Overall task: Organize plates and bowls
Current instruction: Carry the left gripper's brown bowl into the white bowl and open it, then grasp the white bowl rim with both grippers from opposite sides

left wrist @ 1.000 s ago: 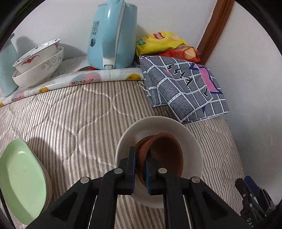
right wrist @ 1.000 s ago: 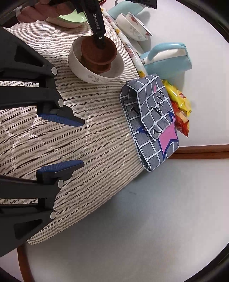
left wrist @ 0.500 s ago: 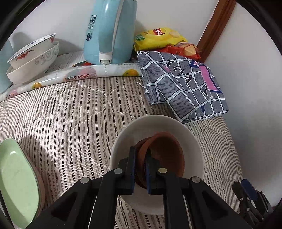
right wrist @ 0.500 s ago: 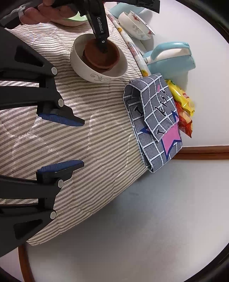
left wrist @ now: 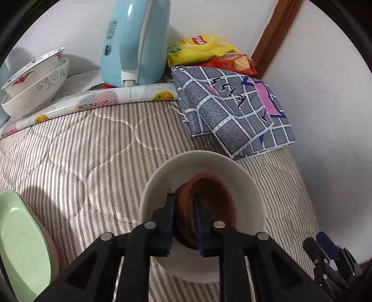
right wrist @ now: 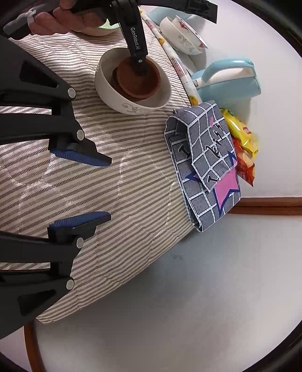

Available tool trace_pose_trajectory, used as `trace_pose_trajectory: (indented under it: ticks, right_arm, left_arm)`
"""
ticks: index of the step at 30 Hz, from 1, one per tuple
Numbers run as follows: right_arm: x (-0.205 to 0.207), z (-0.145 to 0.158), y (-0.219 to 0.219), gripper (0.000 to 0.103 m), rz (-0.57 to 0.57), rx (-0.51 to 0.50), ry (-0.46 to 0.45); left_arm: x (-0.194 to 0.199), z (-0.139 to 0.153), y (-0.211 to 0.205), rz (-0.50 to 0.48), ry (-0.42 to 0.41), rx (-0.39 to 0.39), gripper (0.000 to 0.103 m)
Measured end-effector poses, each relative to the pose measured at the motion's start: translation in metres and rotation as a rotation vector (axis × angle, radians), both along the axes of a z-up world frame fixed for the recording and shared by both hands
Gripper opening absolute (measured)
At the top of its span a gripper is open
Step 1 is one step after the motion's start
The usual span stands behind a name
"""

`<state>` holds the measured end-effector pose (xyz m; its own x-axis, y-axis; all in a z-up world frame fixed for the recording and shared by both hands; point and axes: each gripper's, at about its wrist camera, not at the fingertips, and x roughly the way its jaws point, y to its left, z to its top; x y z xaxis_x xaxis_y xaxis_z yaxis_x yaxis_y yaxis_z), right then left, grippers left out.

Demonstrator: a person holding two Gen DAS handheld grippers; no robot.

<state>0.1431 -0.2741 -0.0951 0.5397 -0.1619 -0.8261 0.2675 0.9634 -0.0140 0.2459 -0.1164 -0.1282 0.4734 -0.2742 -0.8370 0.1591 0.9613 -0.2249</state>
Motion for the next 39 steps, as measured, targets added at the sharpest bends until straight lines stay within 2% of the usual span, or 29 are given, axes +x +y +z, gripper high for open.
trace_pose_trajectory:
  ticks: [3, 15, 20, 24, 29, 35, 39]
  right_arm:
    - [0.0, 0.001, 0.004, 0.041, 0.009, -0.002, 0.001]
    - [0.004, 0.01, 0.021, 0.041, 0.053, 0.004, -0.02]
    - [0.011, 0.016, 0.029, 0.043, 0.083, 0.016, -0.042]
    - [0.021, 0.019, 0.033, 0.045, 0.101, 0.051, -0.053]
    - [0.036, 0.018, 0.044, 0.045, 0.133, 0.042, -0.047]
    - [0.053, 0.011, 0.051, 0.045, 0.157, 0.085, -0.033]
    - [0.064, 0.007, 0.056, 0.045, 0.17, 0.071, -0.019]
  left_arm:
    - [-0.002, 0.001, -0.001, 0.001, -0.005, 0.024, 0.024]
    - [-0.016, 0.027, 0.015, 0.015, -0.069, 0.032, 0.025]
    - [-0.02, 0.035, 0.033, 0.054, -0.079, 0.036, 0.032]
    - [-0.021, 0.033, 0.047, 0.079, -0.056, 0.023, 0.032]
    - [-0.021, 0.027, 0.057, 0.094, -0.023, 0.025, 0.032]
    - [-0.018, 0.02, 0.06, 0.095, -0.001, 0.01, 0.032]
    - [-0.013, 0.016, 0.058, 0.093, 0.008, 0.003, 0.032]
